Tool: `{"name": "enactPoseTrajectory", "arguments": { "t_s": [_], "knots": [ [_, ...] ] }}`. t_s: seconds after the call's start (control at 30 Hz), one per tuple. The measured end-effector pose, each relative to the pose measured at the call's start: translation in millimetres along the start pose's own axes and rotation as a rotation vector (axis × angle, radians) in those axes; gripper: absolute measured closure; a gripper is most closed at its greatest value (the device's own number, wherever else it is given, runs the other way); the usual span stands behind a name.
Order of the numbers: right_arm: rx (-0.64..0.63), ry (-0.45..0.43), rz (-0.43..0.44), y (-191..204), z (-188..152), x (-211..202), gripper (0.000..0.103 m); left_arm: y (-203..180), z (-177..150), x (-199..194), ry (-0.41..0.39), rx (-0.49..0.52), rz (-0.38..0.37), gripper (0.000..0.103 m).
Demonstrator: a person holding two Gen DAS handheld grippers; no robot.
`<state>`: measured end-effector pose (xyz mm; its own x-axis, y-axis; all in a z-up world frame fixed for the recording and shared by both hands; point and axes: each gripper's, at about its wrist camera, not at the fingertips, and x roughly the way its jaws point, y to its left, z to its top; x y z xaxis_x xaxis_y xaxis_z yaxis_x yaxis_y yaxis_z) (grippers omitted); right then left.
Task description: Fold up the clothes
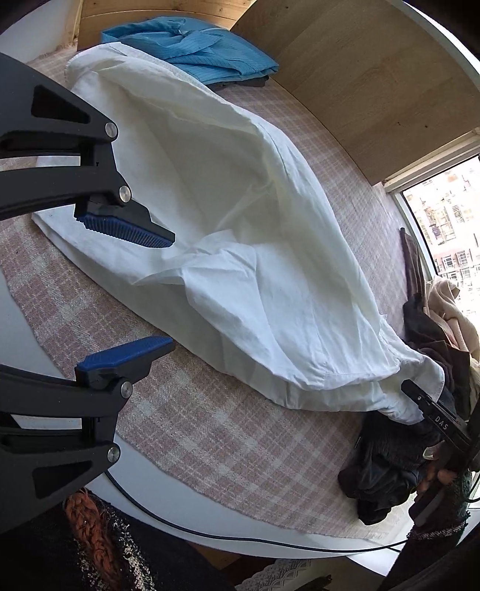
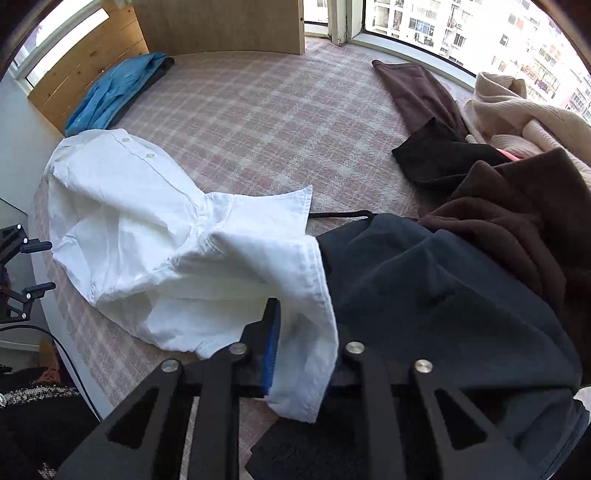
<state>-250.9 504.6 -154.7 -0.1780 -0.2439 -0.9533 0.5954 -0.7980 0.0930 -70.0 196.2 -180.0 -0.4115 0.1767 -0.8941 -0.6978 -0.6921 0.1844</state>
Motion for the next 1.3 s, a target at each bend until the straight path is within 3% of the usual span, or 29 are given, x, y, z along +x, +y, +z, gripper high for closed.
{"name": "enactPoseTrajectory", "arguments": {
  "t_s": [0.03,0.2,0.37,0.47,0.63,0.77,0.8,0.87,0.93,1.0,1.23,1.3],
  "knots": [
    [-0.007,-0.008,-0.007,2,0,-3,0.097,-2,2,1,-0.002,0.011,0.003,0.055],
    [0.181,-0.159,0.214,-17,19,-60,0.099,-10,11,5,-0.014,0.068,0.019,0.054],
    [0.279,-0.269,0.288,-32,47,-111,0.099,-22,17,20,-0.02,0.095,0.011,0.054],
    [0.226,-0.288,0.248,-21,61,-131,0.099,-26,20,22,-0.052,0.075,0.039,0.054],
    [0.164,-0.266,0.202,-6,69,-142,0.099,-29,15,17,-0.106,0.058,0.172,0.054],
    [0.158,-0.27,0.203,-4,68,-147,0.099,-14,6,36,-0.043,0.041,0.177,0.049],
    [0.157,-0.274,0.203,-3,68,-149,0.099,-9,4,42,-0.021,0.028,0.162,0.052],
    [0.163,-0.285,0.206,-2,68,-151,0.099,2,2,47,0.004,0.005,0.151,0.088],
    [0.168,-0.309,0.201,0,68,-156,0.099,17,5,36,-0.011,-0.031,0.125,0.099],
    [0.17,-0.35,0.194,4,69,-166,0.099,34,9,16,-0.05,-0.067,0.119,0.101],
    [0.158,-0.596,0.223,23,91,-256,0.1,121,41,-112,-0.237,-0.147,0.279,0.102],
    [0.135,-0.677,0.216,34,100,-296,0.1,140,50,-157,-0.301,-0.125,0.372,0.101]
  ]
}}
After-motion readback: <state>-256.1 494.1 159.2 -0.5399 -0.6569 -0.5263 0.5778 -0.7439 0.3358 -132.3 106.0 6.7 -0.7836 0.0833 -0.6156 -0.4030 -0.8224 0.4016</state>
